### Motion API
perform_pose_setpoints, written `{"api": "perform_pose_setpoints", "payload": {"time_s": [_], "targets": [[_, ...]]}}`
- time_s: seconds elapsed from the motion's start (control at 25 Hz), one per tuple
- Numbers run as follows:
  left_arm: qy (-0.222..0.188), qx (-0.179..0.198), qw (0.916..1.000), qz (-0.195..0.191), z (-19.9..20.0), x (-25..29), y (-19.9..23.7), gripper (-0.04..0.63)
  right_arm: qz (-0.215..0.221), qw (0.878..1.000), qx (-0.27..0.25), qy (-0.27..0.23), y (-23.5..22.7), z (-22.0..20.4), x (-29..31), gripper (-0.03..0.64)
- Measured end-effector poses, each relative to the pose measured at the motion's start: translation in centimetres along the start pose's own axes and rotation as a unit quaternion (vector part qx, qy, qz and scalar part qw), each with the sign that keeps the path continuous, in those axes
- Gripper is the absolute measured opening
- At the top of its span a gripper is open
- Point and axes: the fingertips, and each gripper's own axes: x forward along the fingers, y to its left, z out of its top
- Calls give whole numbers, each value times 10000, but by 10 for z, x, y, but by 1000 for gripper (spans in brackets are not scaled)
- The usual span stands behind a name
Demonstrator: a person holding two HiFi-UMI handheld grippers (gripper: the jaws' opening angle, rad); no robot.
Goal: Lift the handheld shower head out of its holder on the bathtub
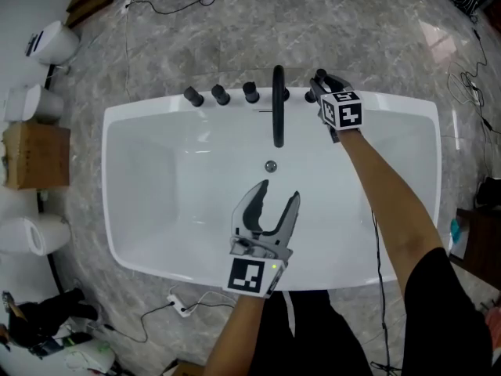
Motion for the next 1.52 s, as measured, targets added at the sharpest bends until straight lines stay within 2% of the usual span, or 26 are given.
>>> {"api": "perform_pose_setpoints", "payload": {"time_s": [0.08, 0.24, 0.32, 0.4, 0.72, 0.92, 1.16, 1.28, 1.52], "targets": [[-121, 25, 9999, 113, 8, -8, 8, 162, -92, 9998, 154, 56, -3, -2, -2, 123], [-78, 218, 9993, 283, 15, -21, 18, 111, -127, 9998, 171, 45, -5, 4, -10, 123], [33, 339, 9991, 262, 16, -25, 18, 44, -161, 9998, 124, -55, -3, 14, -16, 121], [17, 317, 9994, 168, 23, -31, 14, 14, -213, 9996, 148, -123, -1, 23, -24, 121], [-184, 319, 9993, 75, 70, -49, 1, 9, -310, 9982, 254, -454, 9, 70, -72, 121], [-276, 292, 9991, 137, 100, -71, -5, 9, -472, 9954, 595, -583, 16, 107, -115, 121], [-453, 465, 9979, 37, 137, -91, -17, 8, -345, 9955, 49, -880, 35, 178, -161, 121], [-525, 569, 9969, 164, 158, -103, -16, 9, -310, 9960, -244, -797, 40, 201, -178, 120], [-656, 597, 9954, 351, 189, -132, -8, 8, -384, 9952, -402, -806, 52, 233, -219, 120]]}}
